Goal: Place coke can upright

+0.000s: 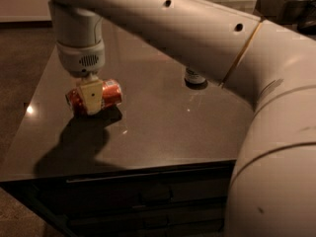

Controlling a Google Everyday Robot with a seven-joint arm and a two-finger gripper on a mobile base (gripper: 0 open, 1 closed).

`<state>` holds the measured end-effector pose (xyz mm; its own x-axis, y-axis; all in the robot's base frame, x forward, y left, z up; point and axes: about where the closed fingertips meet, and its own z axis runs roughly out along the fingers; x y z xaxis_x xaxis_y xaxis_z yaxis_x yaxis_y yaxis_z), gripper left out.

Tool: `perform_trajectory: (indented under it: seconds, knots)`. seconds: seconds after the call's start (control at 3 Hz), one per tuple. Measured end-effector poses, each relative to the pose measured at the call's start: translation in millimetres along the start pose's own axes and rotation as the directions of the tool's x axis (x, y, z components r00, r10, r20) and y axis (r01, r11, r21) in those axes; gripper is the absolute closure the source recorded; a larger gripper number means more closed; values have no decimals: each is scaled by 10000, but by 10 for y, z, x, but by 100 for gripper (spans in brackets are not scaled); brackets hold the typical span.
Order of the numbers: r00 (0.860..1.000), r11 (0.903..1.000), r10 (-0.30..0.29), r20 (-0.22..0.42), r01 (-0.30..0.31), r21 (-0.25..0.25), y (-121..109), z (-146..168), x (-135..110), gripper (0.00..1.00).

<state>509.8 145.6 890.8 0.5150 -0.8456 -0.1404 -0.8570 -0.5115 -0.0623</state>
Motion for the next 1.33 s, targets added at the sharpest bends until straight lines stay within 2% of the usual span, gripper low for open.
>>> perform_trajectory:
  seconds: [0.33, 0.67, 1.0, 1.33]
  knots:
    - [9895, 9988, 486, 1361, -478, -95, -209, -240, 138, 100]
    - [9386, 9924, 1149, 3252, -1230, 43, -452, -530, 218, 100]
    - [8548, 9802, 1683, 4908, -1978, 83, -561, -785, 240, 100]
    - [7672, 9623, 2195, 6026, -2719, -43, -548, -925, 269, 100]
